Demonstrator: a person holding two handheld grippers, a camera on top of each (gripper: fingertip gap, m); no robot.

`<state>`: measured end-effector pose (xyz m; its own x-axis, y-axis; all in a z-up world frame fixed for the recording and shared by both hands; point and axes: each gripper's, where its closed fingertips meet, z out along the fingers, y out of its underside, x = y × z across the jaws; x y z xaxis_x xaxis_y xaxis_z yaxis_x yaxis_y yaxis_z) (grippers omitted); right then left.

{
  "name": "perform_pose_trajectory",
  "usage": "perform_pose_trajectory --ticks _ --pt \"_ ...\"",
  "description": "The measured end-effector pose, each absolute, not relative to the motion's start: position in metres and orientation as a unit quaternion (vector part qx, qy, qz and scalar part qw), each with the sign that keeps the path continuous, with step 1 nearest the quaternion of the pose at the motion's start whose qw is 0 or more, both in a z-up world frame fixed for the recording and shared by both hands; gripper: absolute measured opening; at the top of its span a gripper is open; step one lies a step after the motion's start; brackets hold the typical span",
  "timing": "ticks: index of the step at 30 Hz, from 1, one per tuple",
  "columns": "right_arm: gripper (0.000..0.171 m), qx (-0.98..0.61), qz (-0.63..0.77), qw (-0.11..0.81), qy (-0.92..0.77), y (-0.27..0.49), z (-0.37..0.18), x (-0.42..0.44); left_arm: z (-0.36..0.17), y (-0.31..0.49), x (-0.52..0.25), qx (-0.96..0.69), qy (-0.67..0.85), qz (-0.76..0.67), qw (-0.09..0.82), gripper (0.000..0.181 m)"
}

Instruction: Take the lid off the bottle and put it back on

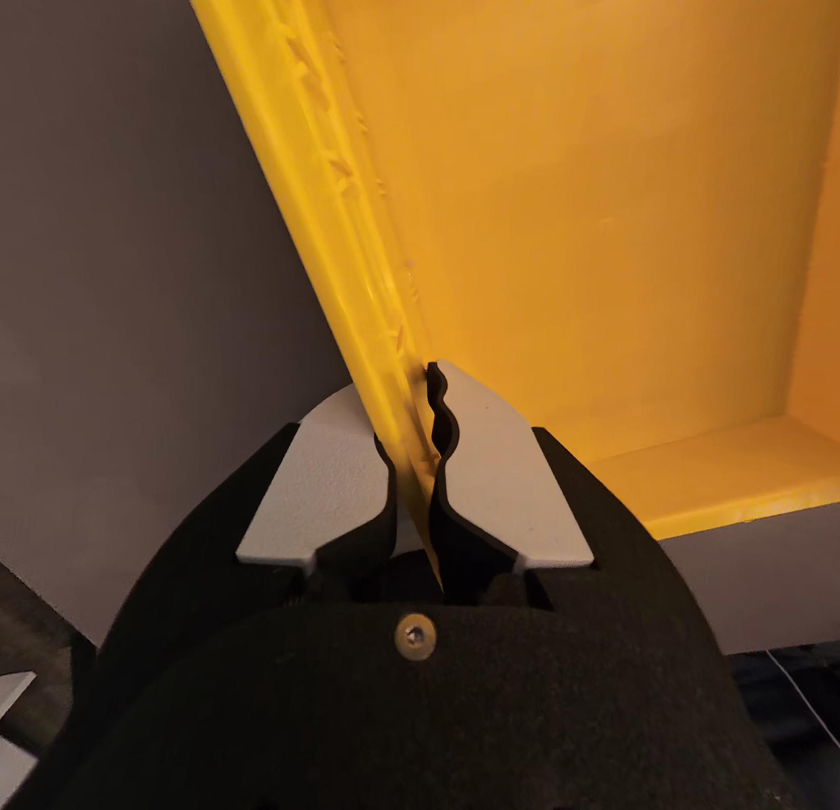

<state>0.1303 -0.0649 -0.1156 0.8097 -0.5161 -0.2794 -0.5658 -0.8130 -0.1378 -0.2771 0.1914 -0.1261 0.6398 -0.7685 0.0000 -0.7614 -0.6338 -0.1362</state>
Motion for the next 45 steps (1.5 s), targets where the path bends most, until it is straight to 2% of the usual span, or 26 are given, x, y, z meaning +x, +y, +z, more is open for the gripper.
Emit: perform_pose_trajectory --ticks 13,19,23,26,28,31,32,34,37,40,45 --pt "0.013 -0.956 0.150 0.085 0.236 -0.063 -0.114 0.093 -0.126 0.169 -0.276 -0.890 0.455 -0.033 0.020 0.018" --pt "0.011 -0.948 0.172 0.123 0.236 -0.063 -0.093 0.095 -0.099 0.173 -0.273 -0.883 0.459 -0.069 0.070 0.022" --pt "0.007 -0.942 0.135 0.204 0.229 -0.066 -0.050 0.093 -0.072 0.174 -0.276 -0.875 0.460 -0.097 0.115 0.024" --pt "0.008 -0.929 0.102 0.307 0.182 -0.049 -0.004 0.071 -0.056 0.173 -0.277 -0.868 0.462 -0.117 0.140 0.025" --pt "0.010 -0.914 0.117 0.376 0.098 -0.023 0.024 0.030 -0.047 0.171 -0.276 -0.862 0.465 -0.128 0.153 0.025" --pt "0.029 -0.833 0.225 0.493 -0.114 0.024 0.064 -0.069 -0.038 0.168 -0.273 -0.853 0.475 -0.139 0.167 0.025" --pt "0.028 -0.821 0.220 0.514 -0.118 0.040 0.064 -0.079 -0.037 0.166 -0.272 -0.850 0.479 -0.141 0.169 0.025" --pt "0.022 -0.860 0.175 0.472 -0.087 0.072 0.039 -0.080 -0.036 0.163 -0.269 -0.844 0.488 -0.142 0.171 0.025" --pt "0.024 -0.929 0.110 0.351 -0.051 0.104 -0.005 -0.074 -0.037 0.157 -0.268 -0.838 0.499 -0.142 0.166 0.025" --pt "0.026 -0.961 0.051 0.271 -0.022 0.122 -0.032 -0.066 -0.035 0.156 -0.267 -0.836 0.502 -0.144 0.168 0.025" --pt "0.036 -0.986 0.058 0.157 0.027 0.132 -0.069 -0.070 -0.033 0.155 -0.266 -0.834 0.504 -0.149 0.171 0.025"
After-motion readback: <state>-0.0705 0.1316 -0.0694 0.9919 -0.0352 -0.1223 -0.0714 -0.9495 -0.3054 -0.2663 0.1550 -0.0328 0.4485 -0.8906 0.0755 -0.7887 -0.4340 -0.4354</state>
